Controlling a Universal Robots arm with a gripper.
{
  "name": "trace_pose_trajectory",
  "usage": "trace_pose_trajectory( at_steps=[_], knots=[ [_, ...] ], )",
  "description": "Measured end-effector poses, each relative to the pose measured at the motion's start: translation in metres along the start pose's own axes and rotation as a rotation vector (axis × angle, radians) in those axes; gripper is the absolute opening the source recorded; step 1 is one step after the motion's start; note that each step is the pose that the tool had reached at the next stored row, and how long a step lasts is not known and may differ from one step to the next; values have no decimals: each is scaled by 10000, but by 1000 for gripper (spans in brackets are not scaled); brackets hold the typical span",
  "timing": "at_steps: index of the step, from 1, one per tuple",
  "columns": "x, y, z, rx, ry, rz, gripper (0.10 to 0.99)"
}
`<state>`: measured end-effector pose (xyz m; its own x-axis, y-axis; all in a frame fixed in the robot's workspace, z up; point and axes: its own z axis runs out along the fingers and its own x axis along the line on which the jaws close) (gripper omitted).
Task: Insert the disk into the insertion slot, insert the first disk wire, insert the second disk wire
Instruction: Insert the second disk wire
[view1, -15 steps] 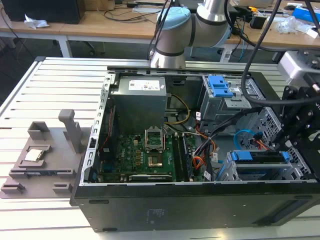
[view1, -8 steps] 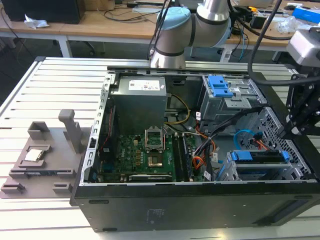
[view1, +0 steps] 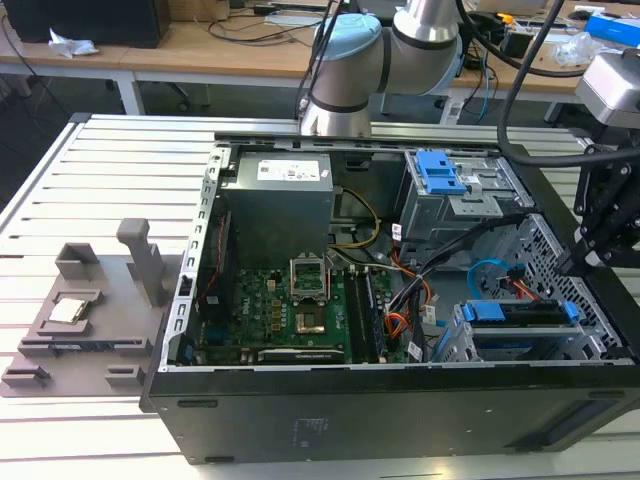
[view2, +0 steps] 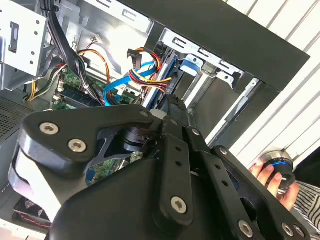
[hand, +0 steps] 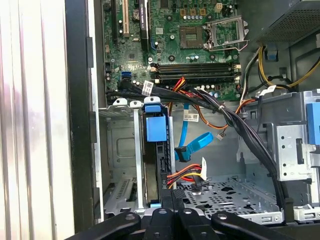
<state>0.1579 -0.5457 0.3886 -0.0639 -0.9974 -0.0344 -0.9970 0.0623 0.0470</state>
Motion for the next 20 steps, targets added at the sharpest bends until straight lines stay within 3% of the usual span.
trace_pose_trajectory(
  at_steps=[3, 4, 5, 6, 12, 20],
  knots=[
    [0, 0, -2, 0, 0, 0, 114],
    [0, 0, -2, 0, 0, 0, 235],
    [0, 0, -2, 0, -1, 0, 235],
    [0, 0, -3, 0, 0, 0, 302],
    [-9, 19, 0, 0, 0, -7, 302],
    [-70, 322, 93, -9, 2, -255, 302]
  ],
)
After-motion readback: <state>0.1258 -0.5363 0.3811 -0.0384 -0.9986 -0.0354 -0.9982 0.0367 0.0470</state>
